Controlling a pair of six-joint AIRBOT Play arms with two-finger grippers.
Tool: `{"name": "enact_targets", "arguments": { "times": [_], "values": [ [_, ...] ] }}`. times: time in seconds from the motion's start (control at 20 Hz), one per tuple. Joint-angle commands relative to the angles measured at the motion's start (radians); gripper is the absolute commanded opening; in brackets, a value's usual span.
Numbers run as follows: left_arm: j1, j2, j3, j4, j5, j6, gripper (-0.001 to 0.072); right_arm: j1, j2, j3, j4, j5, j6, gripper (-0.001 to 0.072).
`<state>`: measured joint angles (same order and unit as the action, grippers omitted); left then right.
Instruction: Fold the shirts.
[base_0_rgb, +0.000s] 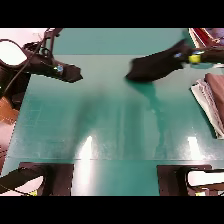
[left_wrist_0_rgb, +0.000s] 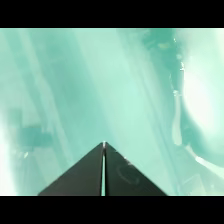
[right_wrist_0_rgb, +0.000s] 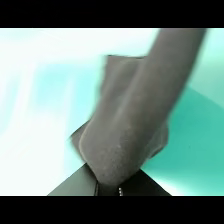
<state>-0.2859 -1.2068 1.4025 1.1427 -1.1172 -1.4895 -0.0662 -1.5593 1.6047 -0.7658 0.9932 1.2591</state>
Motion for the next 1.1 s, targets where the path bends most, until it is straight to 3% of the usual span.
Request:
{"name": "enact_targets", "arguments": {
  "times": [0.0,0.2,0.35,0.6,0.75,1.05],
  "values": [
    [-0.084,0.001,0.000,0.000,0.064,-0.004,0.0020,-0.204,0.022,0.056,-0.023,-0.049,-0.050,0.0020],
    [-0.125,0.001,0.000,-0.003,0.058,-0.008,0.0020,-0.331,-0.052,0.126,-0.022,-0.084,-0.090,0.0020],
    [-0.132,0.001,0.000,-0.012,0.053,-0.057,0.0020,-0.381,-0.145,0.224,-0.020,-0.051,-0.091,0.0020],
    [-0.132,0.001,0.000,-0.014,0.042,-0.057,0.0020,-0.434,-0.250,0.436,-0.021,0.037,-0.091,0.0020],
    [-0.132,0.001,0.000,-0.015,0.043,-0.057,0.0020,-0.466,-0.239,0.481,-0.011,0.042,-0.109,0.0020],
    [-0.132,0.001,0.000,-0.014,0.044,-0.056,0.0020,-0.530,-0.131,0.478,-0.011,0.094,-0.250,0.0020]
  ]
}}
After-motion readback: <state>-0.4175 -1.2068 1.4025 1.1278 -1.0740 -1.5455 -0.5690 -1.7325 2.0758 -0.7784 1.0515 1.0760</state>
